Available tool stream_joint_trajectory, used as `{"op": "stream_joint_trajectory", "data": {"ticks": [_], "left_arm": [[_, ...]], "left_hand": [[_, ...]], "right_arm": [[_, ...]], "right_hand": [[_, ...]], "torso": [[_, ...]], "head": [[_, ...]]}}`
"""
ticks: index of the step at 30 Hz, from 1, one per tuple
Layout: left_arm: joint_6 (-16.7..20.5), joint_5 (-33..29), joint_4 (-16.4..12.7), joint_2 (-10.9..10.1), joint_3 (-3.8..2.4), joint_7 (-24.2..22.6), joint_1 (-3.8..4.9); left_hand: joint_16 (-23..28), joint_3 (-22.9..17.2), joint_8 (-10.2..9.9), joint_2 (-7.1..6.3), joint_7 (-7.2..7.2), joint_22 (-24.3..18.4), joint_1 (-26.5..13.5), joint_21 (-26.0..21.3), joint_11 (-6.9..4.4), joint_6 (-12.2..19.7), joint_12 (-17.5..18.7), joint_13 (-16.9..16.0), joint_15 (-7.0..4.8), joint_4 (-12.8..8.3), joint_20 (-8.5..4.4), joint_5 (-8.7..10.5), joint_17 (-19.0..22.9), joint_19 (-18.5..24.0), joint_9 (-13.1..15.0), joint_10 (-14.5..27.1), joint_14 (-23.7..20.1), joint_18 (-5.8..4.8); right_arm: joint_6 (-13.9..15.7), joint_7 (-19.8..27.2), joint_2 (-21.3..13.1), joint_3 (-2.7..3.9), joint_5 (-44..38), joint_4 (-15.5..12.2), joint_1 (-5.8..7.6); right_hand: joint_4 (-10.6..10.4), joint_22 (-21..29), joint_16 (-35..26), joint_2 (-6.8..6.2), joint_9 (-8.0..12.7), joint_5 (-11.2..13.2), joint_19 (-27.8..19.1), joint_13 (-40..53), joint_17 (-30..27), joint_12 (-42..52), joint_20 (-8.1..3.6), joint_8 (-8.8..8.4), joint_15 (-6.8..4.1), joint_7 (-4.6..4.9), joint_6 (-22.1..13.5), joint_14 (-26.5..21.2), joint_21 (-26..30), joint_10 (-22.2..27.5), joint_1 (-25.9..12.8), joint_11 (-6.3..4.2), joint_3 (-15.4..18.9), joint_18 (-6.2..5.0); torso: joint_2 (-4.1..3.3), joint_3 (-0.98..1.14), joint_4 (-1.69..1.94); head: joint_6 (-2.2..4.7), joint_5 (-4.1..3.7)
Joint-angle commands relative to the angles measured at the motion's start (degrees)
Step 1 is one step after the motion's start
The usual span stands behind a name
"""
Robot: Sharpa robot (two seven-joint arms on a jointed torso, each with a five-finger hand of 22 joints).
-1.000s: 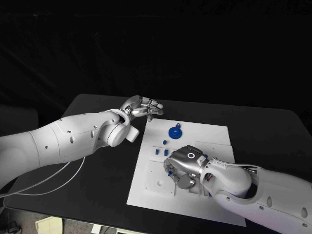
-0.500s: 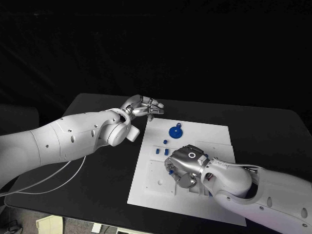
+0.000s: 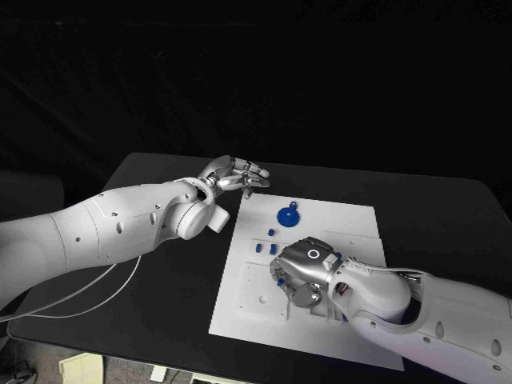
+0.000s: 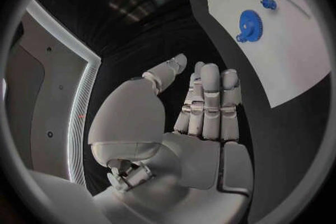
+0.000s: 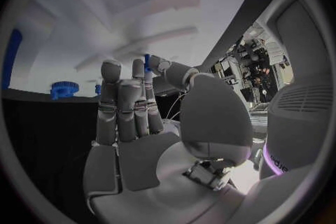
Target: Assemble the parts on the task board
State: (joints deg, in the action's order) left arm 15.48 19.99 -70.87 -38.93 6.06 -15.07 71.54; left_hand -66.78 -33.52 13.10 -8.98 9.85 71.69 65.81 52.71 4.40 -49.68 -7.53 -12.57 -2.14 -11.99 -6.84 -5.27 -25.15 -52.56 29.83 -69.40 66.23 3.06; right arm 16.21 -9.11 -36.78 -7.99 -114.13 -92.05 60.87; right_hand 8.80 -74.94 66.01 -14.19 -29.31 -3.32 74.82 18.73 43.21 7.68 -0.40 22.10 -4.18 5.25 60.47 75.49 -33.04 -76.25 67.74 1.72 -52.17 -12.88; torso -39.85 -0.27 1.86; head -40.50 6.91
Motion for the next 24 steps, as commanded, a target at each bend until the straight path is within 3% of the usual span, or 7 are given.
{"op": "stream_joint_trajectory", "data": {"ticks": [1, 11, 15, 17, 20, 22, 24], "left_arm": [[-0.87, -0.37, -0.10, 0.17, -0.04, -0.13, 0.04], [-0.97, -0.37, -0.05, 0.20, -0.04, -0.02, 0.05], [-1.03, -0.37, -0.03, 0.20, -0.04, 0.02, 0.05], [-1.08, -0.37, -0.07, 0.19, -0.04, 0.04, 0.05], [-1.07, -0.37, -0.07, 0.11, -0.04, 0.09, 0.05], [-1.06, -0.37, -0.05, 0.05, -0.04, 0.12, 0.05], [-1.06, -0.37, -0.05, 0.00, -0.04, 0.16, 0.05]], "left_hand": [[0.32, 0.32, 0.12, 0.40, 0.14, -0.03, -0.35, -0.29, 0.02, 0.37, -0.02, 0.07, 0.07, 0.05, -0.82, -0.10, -0.07, 0.15, -0.10, 0.29, 0.38, 2.49], [0.35, 0.33, 0.13, 0.42, 0.14, -0.03, -0.36, -0.32, 0.03, 0.39, -0.02, 0.07, 0.09, 0.05, -0.81, -0.08, -0.08, 0.16, -0.11, 0.31, 0.36, 2.49], [0.35, 0.34, 0.14, 0.41, 0.15, -0.03, -0.37, -0.32, 0.03, 0.39, -0.02, 0.07, 0.09, 0.05, -0.81, -0.07, -0.09, 0.17, -0.11, 0.32, 0.36, 2.49], [0.36, 0.34, 0.14, 0.41, 0.15, -0.03, -0.37, -0.33, 0.03, 0.40, -0.01, 0.08, 0.09, 0.05, -0.81, -0.06, -0.09, 0.17, -0.12, 0.33, 0.36, 2.49], [0.37, 0.35, 0.15, 0.41, 0.15, -0.02, -0.38, -0.33, 0.04, 0.41, -0.01, 0.08, 0.09, 0.05, -0.80, -0.05, -0.09, 0.18, -0.12, 0.33, 0.35, 2.49], [0.37, 0.36, 0.15, 0.40, 0.15, -0.02, -0.38, -0.34, 0.04, 0.42, -0.01, 0.08, 0.09, 0.05, -0.80, -0.04, -0.10, 0.18, -0.12, 0.34, 0.35, 2.49], [0.38, 0.37, 0.15, 0.39, 0.16, -0.02, -0.39, -0.35, 0.04, 0.43, -0.01, 0.08, 0.10, 0.05, -0.80, -0.03, -0.10, 0.18, -0.13, 0.35, 0.35, 2.49]], "right_arm": [[-1.95, -0.39, 0.57, -0.11, -0.85, 0.51, -0.12], [-3.12, -0.54, 1.09, -0.13, -0.27, 1.18, -0.12], [-3.18, -0.25, 0.83, -0.15, 0.49, 1.28, -0.12], [-3.16, 0.10, 0.67, -0.15, 1.10, 1.28, -0.12], [-2.56, 0.31, 0.41, -0.16, 1.68, 1.30, -0.11], [-1.51, 0.72, 0.20, -0.16, 2.75, 1.37, -0.10], [0.11, 0.63, 0.09, -0.16, 3.10, 1.32, -0.10]], "right_hand": [[0.17, -1.08, 0.31, 0.25, -0.09, -0.29, 0.22, -0.01, -0.10, -0.03, -0.28, 0.37, -0.47, 0.07, 0.43, -0.33, -0.24, -0.17, 0.02, 0.05, -0.03, -2.12], [0.08, -1.05, 0.28, 0.20, -0.17, -0.48, 0.04, 0.19, -0.23, -0.20, -0.18, 0.21, -0.39, 0.14, 0.29, -0.43, -0.17, 0.11, -0.28, 0.12, 0.00, -2.12], [0.24, -1.04, 0.21, 0.00, -0.35, -2.27, -0.23, 0.60, -0.55, -0.53, -0.07, -0.10, -0.27, 0.23, 0.10, -0.56, -0.09, 0.49, -0.93, 0.26, 0.47, -2.12], [0.35, -1.05, 0.20, -0.54, -0.41, -4.89, -0.33, 0.77, -0.75, -0.93, -0.03, -0.41, -0.07, 0.37, -0.21, -0.62, -0.11, 0.97, -1.83, 0.44, 1.63, -2.12], [0.31, -1.07, 0.25, -1.54, -0.29, -6.35, -0.38, 0.71, -0.92, -1.68, 0.01, -1.07, 0.28, 0.75, -1.14, -0.64, -0.15, 2.02, -3.31, 0.83, 3.79, -2.12], [0.37, -1.05, 0.26, -2.07, -0.12, -4.76, -0.49, 0.60, -1.04, -2.22, -0.03, -1.60, 0.57, 1.07, -1.90, -0.72, -0.14, 2.75, -4.36, 1.11, 5.84, -2.12], [1.06, -1.08, 0.56, -2.49, 0.51, -3.65, -0.46, -0.10, -0.99, -3.73, -0.19, -3.01, 1.33, 2.03, -4.18, -0.61, -0.22, 5.32, -5.07, 1.94, 7.93, -2.12]], "torso": [[-0.02, 0.03, 0.00], [0.00, 0.01, 0.02], [0.01, -0.02, 0.01], [0.01, -0.01, 0.00], [0.00, 0.02, 0.00], [0.00, 0.03, -0.01], [0.00, 0.03, -0.01]], "head": [[0.04, -0.03], [0.00, -0.15], [-0.02, -0.15], [-0.01, -0.15], [-0.02, -0.20], [0.00, -0.19], [0.00, -0.19]]}}
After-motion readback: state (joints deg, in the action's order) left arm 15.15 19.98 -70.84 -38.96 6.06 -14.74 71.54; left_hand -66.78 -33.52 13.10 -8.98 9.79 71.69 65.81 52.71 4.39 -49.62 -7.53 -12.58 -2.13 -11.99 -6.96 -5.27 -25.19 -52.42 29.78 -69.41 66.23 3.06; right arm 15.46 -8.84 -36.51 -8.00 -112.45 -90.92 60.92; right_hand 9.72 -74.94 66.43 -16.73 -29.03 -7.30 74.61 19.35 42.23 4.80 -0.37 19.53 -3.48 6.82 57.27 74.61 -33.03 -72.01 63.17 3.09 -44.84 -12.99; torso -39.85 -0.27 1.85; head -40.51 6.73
